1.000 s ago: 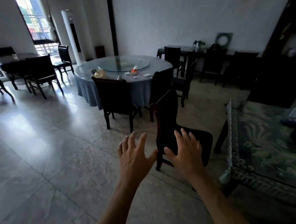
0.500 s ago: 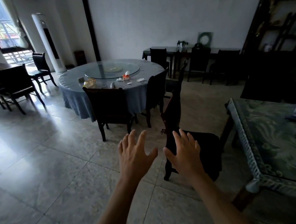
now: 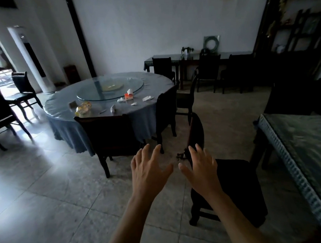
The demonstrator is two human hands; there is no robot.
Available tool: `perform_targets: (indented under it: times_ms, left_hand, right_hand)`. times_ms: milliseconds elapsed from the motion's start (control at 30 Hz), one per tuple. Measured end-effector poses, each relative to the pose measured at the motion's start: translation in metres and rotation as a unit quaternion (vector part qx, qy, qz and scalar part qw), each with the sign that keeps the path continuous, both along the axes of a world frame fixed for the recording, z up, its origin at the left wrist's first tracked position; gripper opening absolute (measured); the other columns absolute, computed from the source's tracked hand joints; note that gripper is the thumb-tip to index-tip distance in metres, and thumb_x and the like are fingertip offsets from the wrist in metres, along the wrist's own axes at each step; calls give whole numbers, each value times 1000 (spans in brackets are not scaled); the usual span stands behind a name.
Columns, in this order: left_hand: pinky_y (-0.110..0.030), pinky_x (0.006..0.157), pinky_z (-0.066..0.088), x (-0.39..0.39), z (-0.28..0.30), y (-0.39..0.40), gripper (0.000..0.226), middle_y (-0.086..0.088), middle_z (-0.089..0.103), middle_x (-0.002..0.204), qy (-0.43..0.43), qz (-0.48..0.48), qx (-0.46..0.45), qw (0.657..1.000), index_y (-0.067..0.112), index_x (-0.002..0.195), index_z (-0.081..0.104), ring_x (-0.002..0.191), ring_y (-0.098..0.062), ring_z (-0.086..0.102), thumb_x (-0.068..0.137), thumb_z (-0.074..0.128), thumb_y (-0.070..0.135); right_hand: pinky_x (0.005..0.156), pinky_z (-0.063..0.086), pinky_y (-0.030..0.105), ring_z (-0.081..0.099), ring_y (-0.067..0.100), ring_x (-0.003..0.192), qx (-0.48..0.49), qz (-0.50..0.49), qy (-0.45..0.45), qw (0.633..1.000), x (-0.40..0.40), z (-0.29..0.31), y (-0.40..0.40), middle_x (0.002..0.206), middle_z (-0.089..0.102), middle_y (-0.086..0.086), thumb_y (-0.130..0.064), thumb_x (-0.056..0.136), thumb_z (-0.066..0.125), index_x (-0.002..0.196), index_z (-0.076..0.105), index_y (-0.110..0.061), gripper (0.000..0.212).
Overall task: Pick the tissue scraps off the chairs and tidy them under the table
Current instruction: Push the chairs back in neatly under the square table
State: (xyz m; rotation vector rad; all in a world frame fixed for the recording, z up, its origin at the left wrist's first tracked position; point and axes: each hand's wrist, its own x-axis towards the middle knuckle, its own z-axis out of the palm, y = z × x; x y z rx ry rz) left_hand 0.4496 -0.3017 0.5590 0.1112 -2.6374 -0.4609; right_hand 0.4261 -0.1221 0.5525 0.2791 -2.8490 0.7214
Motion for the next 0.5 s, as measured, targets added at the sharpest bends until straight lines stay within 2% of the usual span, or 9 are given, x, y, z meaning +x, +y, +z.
perform_targets:
  times_ms: [233,500]
  left_hand:
    - [-43,114,25,-108,-3,-42,77,-6,34,154,13,-25,-1,1000,35,145,33,142,-27,28,78,43,72]
    - [-47,112,30,-246,-18,-117,74,-7,38,152,21,-62,21,998,37,144,30,141,-28,32,80,44,72]
  right_hand:
    - [119,4,54,1,27,152,-8,-21,-5,1000,-95,2,-48,165,7,3,-75,86,21,155,15,-23,87]
    - [120,8,52,3,27,152,11,-71,-18,997,-217,-4,-121,165,7,3,-67,92,30,155,15,-23,79]
